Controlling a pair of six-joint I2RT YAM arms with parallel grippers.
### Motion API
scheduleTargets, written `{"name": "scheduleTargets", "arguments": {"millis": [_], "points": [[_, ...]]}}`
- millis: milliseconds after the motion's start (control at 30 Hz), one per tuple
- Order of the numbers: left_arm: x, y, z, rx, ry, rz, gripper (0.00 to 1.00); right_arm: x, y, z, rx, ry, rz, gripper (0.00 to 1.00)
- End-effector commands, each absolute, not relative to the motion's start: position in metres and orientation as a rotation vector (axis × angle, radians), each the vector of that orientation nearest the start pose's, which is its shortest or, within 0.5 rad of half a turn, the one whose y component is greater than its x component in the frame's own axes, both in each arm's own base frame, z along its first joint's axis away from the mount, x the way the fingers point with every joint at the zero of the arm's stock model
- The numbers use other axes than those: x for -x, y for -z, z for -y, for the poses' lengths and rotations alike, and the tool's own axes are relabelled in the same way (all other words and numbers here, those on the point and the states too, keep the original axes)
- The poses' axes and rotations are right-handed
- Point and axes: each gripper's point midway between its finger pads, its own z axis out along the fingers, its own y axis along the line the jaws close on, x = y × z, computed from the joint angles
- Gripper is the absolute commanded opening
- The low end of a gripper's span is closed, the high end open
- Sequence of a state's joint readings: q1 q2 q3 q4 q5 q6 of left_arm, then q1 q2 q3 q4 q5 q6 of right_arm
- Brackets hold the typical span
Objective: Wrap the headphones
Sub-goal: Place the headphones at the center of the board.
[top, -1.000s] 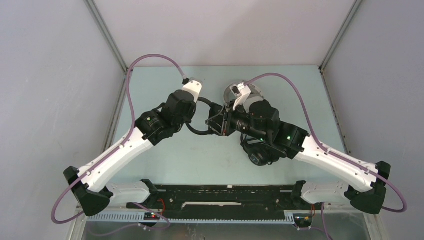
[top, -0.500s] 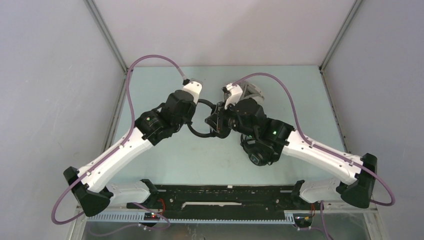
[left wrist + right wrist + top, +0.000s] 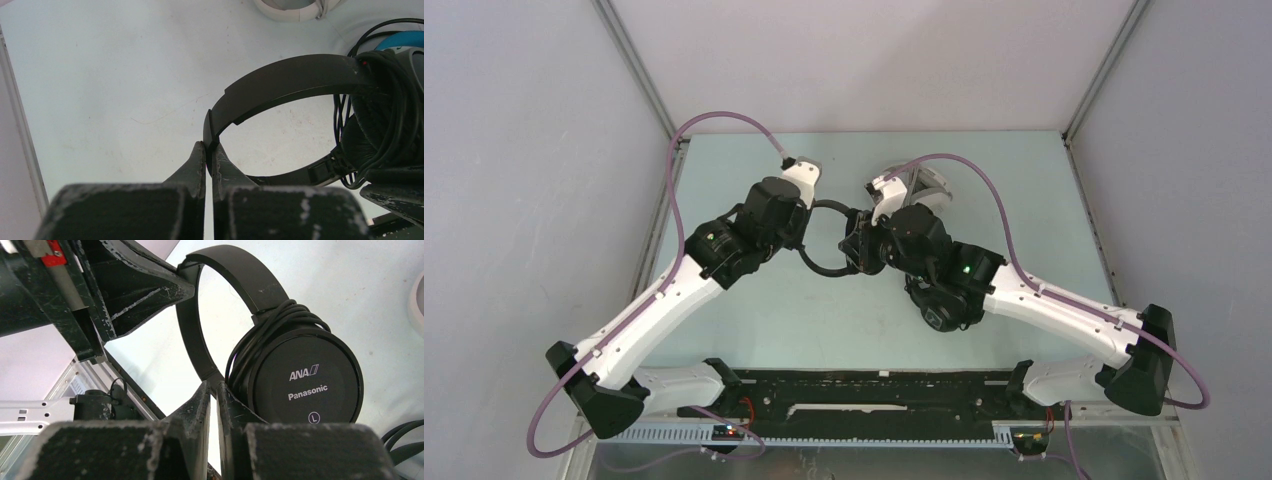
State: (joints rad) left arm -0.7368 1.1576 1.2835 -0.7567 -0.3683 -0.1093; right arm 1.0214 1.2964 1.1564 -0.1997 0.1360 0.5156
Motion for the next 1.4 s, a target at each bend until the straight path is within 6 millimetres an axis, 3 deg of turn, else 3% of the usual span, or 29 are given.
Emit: {"name": "scheduleTargets", "arguments": {"millis": [0, 433, 567, 867, 967, 1233, 1333, 1367], "points": [[-0.279, -0.313, 0.178, -0.392, 0.193, -2.011, 0.00, -0.225, -0.307, -0.356, 0.401, -0.928, -1.863, 0.12], [-0.283, -0.300, 0.178, -0.408, 0.154, -2.043, 0.00, -0.204, -0.333, -0.363, 0.471, -1.062, -1.789, 0.13], [-0.285, -0.293, 0.178, -0.414, 0.138, -2.059, 0.00, -0.191, -0.349, -0.365, 0.498, -1.154, -1.748, 0.15], [-0.295, -0.274, 0.175, -0.404, 0.123, -2.100, 0.00, -0.184, -0.364, -0.345, 0.472, -1.140, -1.726, 0.20], [-0.302, -0.260, 0.174, -0.393, 0.126, -2.131, 0.00, -0.186, -0.362, -0.336, 0.440, -1.100, -1.741, 0.30], [-0.321, -0.212, 0.169, -0.410, 0.135, -2.246, 0.00, -0.182, -0.361, -0.304, 0.361, -1.057, -1.718, 0.75], [-0.330, -0.196, 0.167, -0.408, 0.147, -2.302, 0.00, -0.181, -0.362, -0.293, 0.341, -1.040, -1.713, 0.98], [-0.332, -0.190, 0.168, -0.411, 0.149, -2.321, 0.00, -0.181, -0.361, -0.291, 0.334, -1.035, -1.712, 0.99]]}}
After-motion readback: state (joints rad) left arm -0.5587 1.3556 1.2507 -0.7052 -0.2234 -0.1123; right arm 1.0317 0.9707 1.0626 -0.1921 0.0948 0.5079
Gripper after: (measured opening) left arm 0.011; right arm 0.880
